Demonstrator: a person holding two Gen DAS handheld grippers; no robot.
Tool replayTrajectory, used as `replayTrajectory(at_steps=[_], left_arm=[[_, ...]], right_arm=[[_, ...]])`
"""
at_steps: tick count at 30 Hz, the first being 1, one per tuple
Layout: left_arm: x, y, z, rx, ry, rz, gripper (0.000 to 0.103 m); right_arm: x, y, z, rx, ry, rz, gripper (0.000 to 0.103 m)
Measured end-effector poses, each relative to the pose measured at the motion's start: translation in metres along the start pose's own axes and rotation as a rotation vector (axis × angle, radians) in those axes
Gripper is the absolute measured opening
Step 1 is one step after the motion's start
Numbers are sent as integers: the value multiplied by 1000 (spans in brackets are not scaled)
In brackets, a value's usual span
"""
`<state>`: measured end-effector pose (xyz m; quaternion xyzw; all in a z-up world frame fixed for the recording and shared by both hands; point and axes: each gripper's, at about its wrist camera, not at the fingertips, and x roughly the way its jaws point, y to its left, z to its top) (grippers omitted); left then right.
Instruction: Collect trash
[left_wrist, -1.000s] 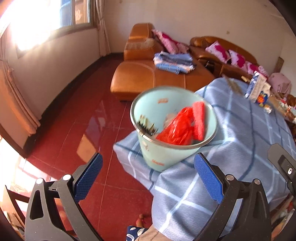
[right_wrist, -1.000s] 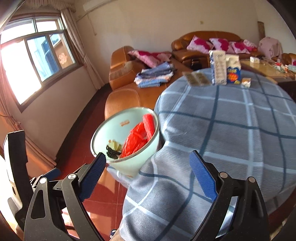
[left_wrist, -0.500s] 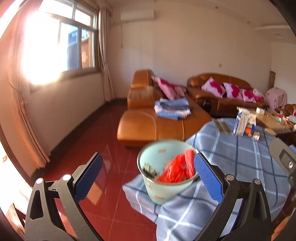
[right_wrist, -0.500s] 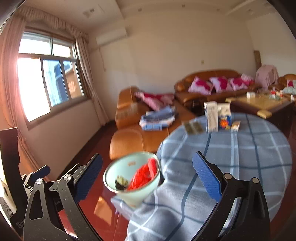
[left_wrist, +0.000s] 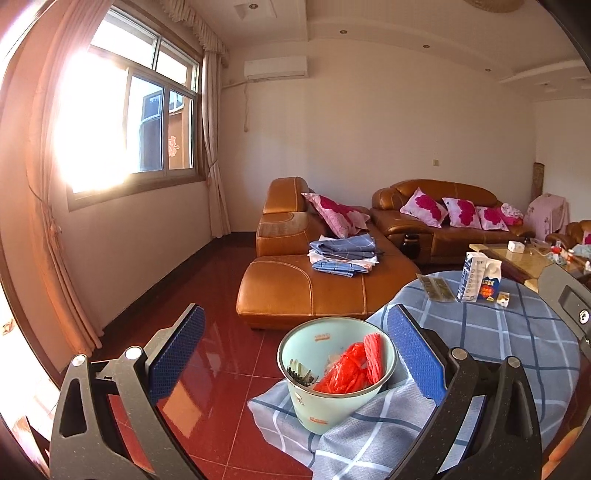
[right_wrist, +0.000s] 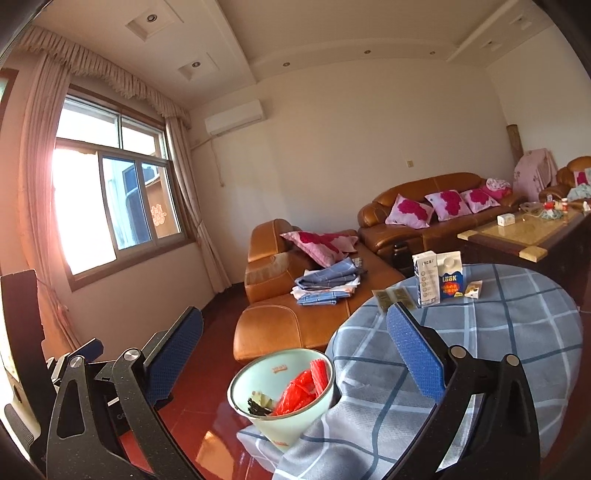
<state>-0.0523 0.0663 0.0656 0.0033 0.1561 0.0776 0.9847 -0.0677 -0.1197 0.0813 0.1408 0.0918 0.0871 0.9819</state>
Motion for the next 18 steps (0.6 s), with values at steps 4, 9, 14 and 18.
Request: replayTrajectory(at_steps=[4,9,14,18], left_arm=[[-4,1,0,5,-8,-5,97],[-5,3,0,-5,-7,-5,97],[-6,4,0,-8,-6,-8,97],[-6,2,0,0,-6,-9,97]], right_arm=[[0,-3,0,17,-1,-1,98],[-2,-3,-1,13,-3,1,98],[-3,-2,0,10,1,4,98],[-3,-2,-1,11,2,4,98]])
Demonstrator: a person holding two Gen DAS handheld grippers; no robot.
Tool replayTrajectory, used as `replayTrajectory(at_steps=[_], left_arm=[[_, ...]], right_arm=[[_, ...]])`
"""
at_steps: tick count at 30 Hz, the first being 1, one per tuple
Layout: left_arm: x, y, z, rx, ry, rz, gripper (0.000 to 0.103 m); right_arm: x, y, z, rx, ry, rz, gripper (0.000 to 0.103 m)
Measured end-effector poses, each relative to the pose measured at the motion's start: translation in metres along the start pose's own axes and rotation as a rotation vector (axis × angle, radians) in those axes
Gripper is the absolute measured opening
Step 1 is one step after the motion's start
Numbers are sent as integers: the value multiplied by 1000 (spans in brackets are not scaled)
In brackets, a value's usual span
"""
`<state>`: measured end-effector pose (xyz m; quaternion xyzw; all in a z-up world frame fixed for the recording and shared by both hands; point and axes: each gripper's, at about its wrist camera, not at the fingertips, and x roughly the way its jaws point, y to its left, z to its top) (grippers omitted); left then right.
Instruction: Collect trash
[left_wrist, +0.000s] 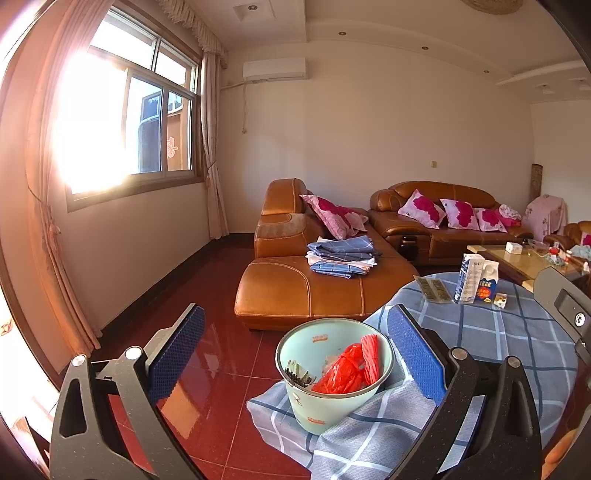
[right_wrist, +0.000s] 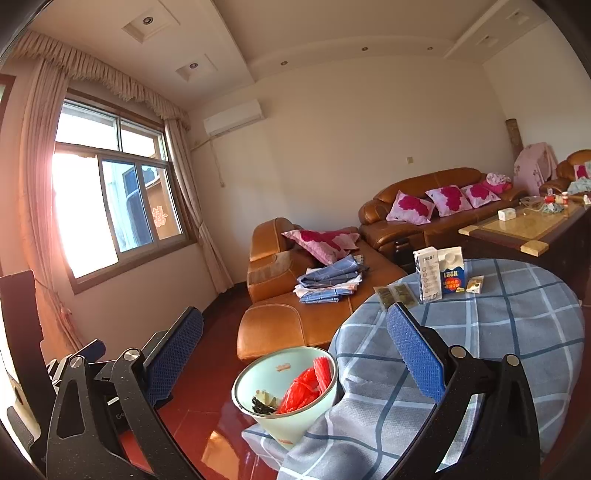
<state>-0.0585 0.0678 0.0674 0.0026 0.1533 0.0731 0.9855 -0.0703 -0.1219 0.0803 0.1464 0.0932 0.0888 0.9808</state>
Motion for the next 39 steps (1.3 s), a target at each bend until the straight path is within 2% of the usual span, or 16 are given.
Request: replayTrajectory(at_steps=[39], left_arm=[[-3,1,4,3,7,-24,97]], right_arm=[[-2,-2,-4,13,-7,-11,98]])
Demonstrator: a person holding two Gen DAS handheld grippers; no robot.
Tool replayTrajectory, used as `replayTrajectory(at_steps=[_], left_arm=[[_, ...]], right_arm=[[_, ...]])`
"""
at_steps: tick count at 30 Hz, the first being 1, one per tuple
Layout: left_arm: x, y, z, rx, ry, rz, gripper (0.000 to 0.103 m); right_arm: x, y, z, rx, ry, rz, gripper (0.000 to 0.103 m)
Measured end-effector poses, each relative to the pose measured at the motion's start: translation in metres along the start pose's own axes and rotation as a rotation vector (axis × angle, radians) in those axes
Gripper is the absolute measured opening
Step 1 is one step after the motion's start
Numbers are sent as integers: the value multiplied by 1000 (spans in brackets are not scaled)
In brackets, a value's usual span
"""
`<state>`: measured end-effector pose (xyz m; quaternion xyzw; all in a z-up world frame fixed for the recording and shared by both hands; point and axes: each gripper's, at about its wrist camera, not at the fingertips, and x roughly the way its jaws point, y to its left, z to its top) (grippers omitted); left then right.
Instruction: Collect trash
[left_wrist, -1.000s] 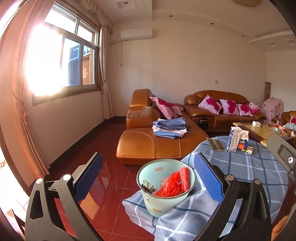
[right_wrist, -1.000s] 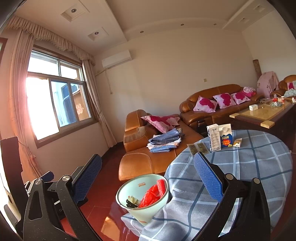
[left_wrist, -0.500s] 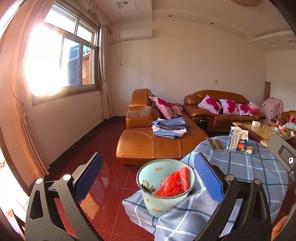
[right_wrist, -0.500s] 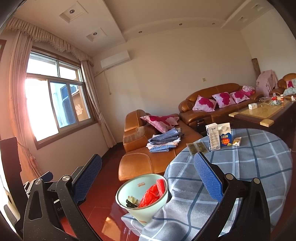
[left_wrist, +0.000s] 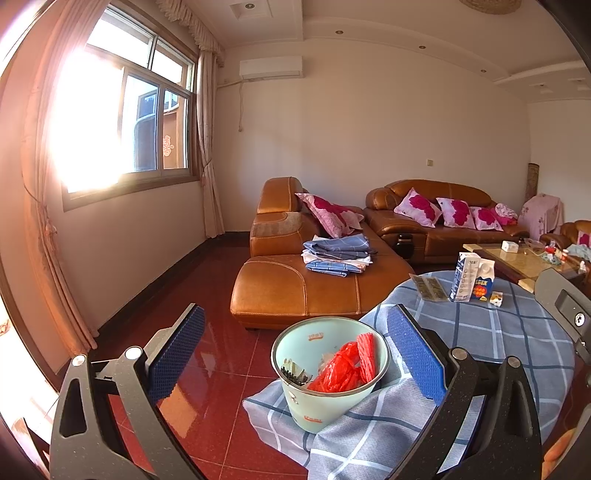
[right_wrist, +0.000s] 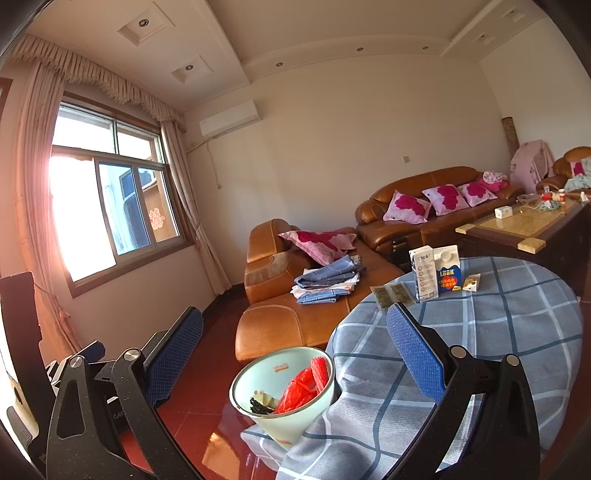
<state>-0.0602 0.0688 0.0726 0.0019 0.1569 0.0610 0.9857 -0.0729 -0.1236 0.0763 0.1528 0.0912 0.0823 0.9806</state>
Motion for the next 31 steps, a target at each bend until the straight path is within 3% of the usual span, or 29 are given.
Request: replayTrajectory(at_steps=[9,17,31], left_arm=[[0,-2,2,13,-11,24,97],[5,-1,0,-12,20,-27,97],[11,-2,-4,-10,47,-21,97]], right_arm=[[2,-3,-1,8,13,-10,98],[1,-3,-1,9,14,-16,98],[2,-6,-3,26,19,-21,98]])
